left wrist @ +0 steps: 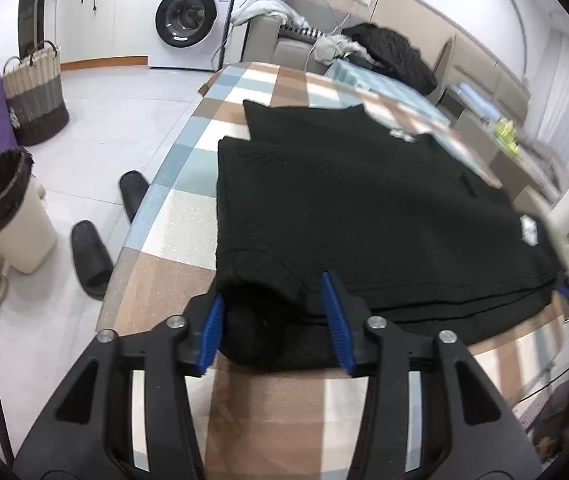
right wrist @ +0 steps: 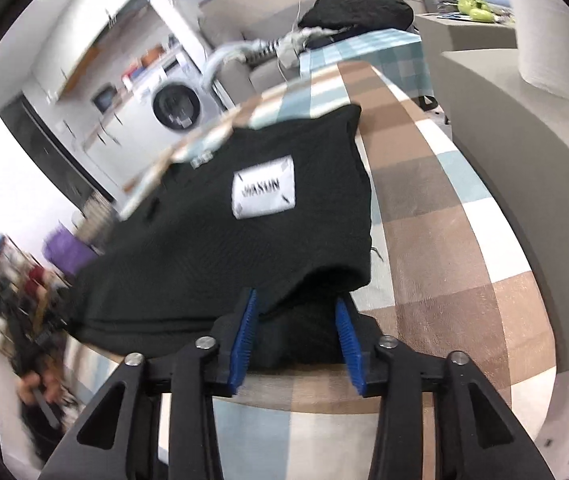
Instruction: Fold small clothes
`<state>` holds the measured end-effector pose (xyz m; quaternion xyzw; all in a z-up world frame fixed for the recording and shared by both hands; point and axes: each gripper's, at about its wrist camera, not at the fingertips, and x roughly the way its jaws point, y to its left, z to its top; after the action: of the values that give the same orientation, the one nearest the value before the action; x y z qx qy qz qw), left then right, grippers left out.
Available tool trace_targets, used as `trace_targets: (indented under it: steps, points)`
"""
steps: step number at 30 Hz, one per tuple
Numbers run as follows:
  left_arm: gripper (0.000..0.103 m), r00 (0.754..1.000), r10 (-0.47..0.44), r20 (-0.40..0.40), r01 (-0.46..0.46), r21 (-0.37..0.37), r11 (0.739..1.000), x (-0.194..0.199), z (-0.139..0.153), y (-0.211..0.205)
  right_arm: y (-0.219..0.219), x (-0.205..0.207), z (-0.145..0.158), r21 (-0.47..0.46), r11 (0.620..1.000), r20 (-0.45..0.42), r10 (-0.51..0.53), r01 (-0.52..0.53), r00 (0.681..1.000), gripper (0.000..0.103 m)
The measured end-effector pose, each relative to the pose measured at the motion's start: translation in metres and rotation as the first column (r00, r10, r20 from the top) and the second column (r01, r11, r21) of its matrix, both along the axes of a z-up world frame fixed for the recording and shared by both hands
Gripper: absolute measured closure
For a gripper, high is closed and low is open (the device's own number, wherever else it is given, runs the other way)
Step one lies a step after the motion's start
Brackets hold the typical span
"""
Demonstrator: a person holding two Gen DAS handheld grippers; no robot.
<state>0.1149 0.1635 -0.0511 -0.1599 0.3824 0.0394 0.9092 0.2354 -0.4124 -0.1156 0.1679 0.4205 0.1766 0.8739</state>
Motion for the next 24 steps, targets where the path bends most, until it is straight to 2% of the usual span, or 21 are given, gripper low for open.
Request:
trace_targets:
  steps: [2, 4, 6, 9, 13, 15, 18, 24]
  points:
    - [0.056, 1.0, -0.013, 0.014, 0.013, -0.005, 1.0, -0.004, 0.003, -0.002, -0.005, 0.003, -0.001, 0.022, 1.0, -0.004, -0.017, 0.017, 1.0, 0.061]
    - [0.056, 1.0, -0.014, 0.014, 0.014, 0.007, 1.0, -0.005, 0.004, -0.005, -0.007, 0.01, -0.007, 0.0, 0.999, -0.032, -0.041, 0.041, 0.999, 0.061]
    - [0.056, 0.999, -0.024, 0.021, 0.024, 0.004, 1.0, -0.007, 0.005, -0.006, -0.01, 0.014, -0.01, 0.023, 0.998, -0.044, -0.051, 0.052, 0.998, 0.061]
    - [0.056, 0.999, -0.031, 0.034, 0.031, -0.005, 1.0, -0.007, 0.009, -0.01, -0.013, 0.016, -0.005, 0.107, 0.992, 0.004, -0.061, 0.06, 0.998, 0.061]
    - [0.051, 0.997, -0.053, 0.059, 0.054, -0.012, 0.998, -0.009, 0.017, -0.014, -0.005, 0.019, 0.01, 0.146, 0.989, 0.059, -0.014, 0.006, 0.998, 0.057]
    - [0.049, 0.997, -0.054, 0.058, 0.055, -0.014, 0.998, -0.008, 0.017, -0.016, 0.003, 0.022, 0.012, 0.141, 0.99, 0.068, 0.013, -0.023, 0.998, 0.053]
    - [0.049, 0.998, -0.052, 0.041, 0.053, -0.019, 0.998, -0.008, 0.015, -0.017, 0.015, 0.025, 0.006, 0.125, 0.99, 0.048, 0.052, -0.057, 0.998, 0.053]
    - [0.049, 1.0, -0.019, 0.025, 0.02, -0.029, 0.999, -0.008, 0.009, -0.011, 0.021, 0.027, -0.01, 0.122, 0.991, -0.003, 0.062, -0.062, 0.998, 0.053]
